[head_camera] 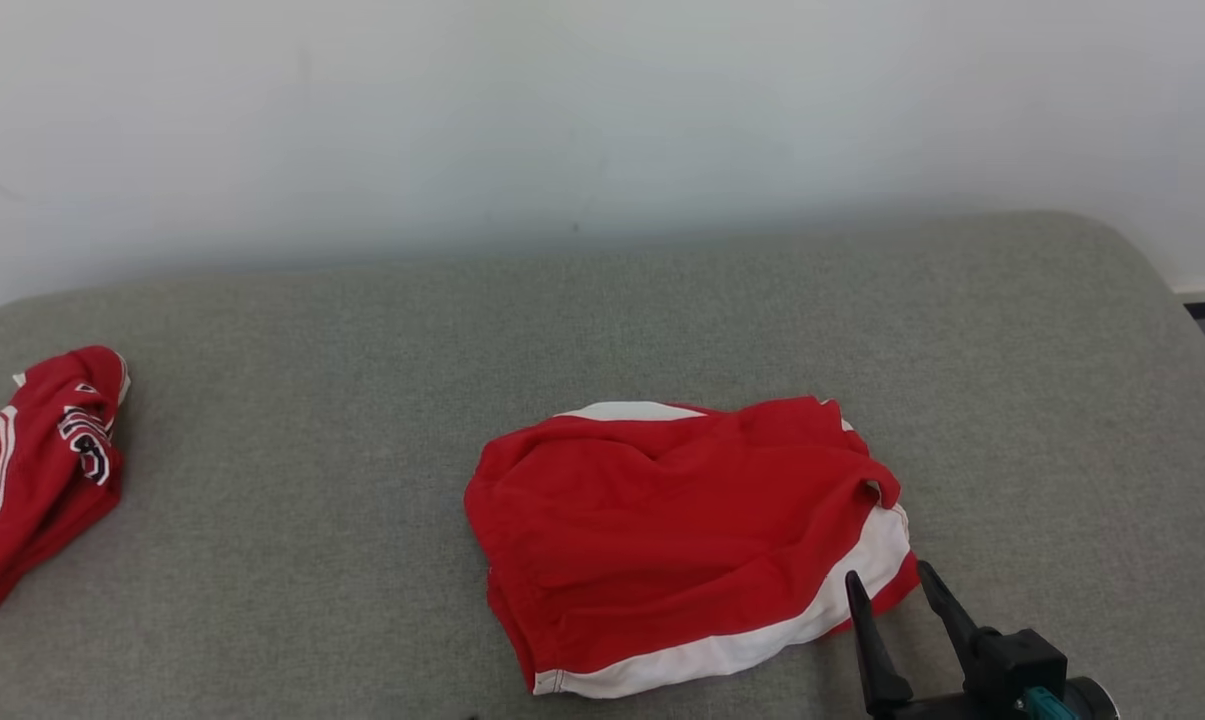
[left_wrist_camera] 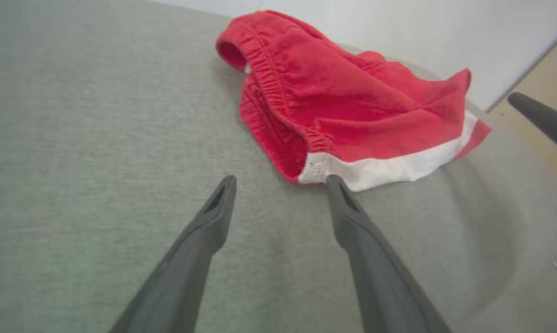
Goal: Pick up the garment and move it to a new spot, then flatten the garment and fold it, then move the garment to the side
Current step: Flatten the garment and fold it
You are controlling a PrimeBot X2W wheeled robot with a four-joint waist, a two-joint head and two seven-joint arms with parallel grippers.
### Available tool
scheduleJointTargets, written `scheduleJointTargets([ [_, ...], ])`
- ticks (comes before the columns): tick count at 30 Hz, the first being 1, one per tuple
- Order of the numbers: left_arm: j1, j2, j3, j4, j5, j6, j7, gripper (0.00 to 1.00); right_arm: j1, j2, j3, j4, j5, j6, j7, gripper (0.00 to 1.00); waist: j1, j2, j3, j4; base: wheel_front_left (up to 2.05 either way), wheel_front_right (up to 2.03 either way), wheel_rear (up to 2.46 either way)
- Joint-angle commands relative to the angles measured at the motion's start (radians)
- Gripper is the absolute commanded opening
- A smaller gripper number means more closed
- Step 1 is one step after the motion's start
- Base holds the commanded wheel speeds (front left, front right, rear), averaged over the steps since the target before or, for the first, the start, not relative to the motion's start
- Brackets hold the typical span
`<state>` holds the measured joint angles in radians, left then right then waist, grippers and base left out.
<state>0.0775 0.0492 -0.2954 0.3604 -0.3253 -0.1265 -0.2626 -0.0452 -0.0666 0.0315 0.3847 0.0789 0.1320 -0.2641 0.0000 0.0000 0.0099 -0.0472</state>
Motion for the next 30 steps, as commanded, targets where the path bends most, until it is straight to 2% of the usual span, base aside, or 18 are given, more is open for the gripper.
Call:
scheduleJointTargets([
  [1,-0.029,0.001,-0.04,0.007,-0.045,-0.002,-0.004,1.0,-0.013,-0.006,0.002,0.001,0.007,-0.003,0.0,1.0,0.0,0.0,0.025,-0.011,0.0,0.0,0.0],
  [5,-0.072,0.003,-0.119,0.038,-0.081,-0.003,-0.003,1.0,-0.032,-0.017,0.003,-0.001,0.01,-0.003,0.0,1.0,0.0,0.0,0.066,-0.021,0.0,0.0,0.0],
  [17,-0.144,0.002,-0.111,0.07,-0.088,-0.004,-0.003,1.0,-0.067,-0.036,0.012,-0.006,0.009,-0.003,0.0,1.0,0.0,0.0,0.111,-0.046,0.0,0.0,0.0],
  [18,-0.143,0.003,-0.111,0.071,-0.091,-0.004,-0.003,0.64,-0.069,-0.036,0.013,-0.006,0.009,-0.003,0.0,1.0,0.0,0.0,0.112,-0.048,0.0,0.0,0.0],
  [19,-0.145,0.003,-0.112,0.075,-0.091,-0.004,-0.003,0.35,-0.071,-0.036,0.012,-0.006,0.009,-0.003,0.0,1.0,0.0,0.0,0.114,-0.05,0.0,0.0,0.0],
  [20,-0.147,0.002,-0.112,0.078,-0.096,-0.004,-0.003,0.25,-0.072,-0.037,0.012,-0.006,0.009,-0.003,0.0,1.0,0.0,0.0,0.115,-0.051,0.0,0.0,0.0],
  [22,-0.156,0.002,-0.113,0.082,-0.099,-0.004,-0.003,0.18,-0.073,-0.037,0.012,-0.007,0.011,-0.003,0.0,1.0,0.0,0.0,0.12,-0.053,0.0,0.0,0.0],
  [23,-0.159,0.002,-0.114,0.088,-0.102,-0.004,-0.003,0.04,-0.074,-0.038,0.012,-0.008,0.011,-0.003,0.0,1.0,0.0,0.0,0.122,-0.054,0.0,0.0,0.0],
  [24,-0.161,0.003,-0.112,0.097,-0.103,-0.004,-0.003,0.0,-0.074,-0.038,0.011,-0.008,0.012,-0.003,0.0,1.0,0.0,0.0,0.123,-0.055,0.0,0.0,0.0],
  [27,-0.171,0.003,-0.089,0.111,-0.098,-0.004,-0.003,0.0,-0.075,-0.039,0.008,-0.007,0.013,-0.003,0.0,1.0,0.0,0.0,0.124,-0.055,0.0,0.0,0.0],
  [30,-0.172,0.004,0.005,0.093,-0.071,-0.003,-0.003,0.0,-0.068,-0.038,0.004,-0.004,0.011,-0.003,0.0,1.0,0.0,0.0,0.12,-0.052,0.0,0.0,0.0],
])
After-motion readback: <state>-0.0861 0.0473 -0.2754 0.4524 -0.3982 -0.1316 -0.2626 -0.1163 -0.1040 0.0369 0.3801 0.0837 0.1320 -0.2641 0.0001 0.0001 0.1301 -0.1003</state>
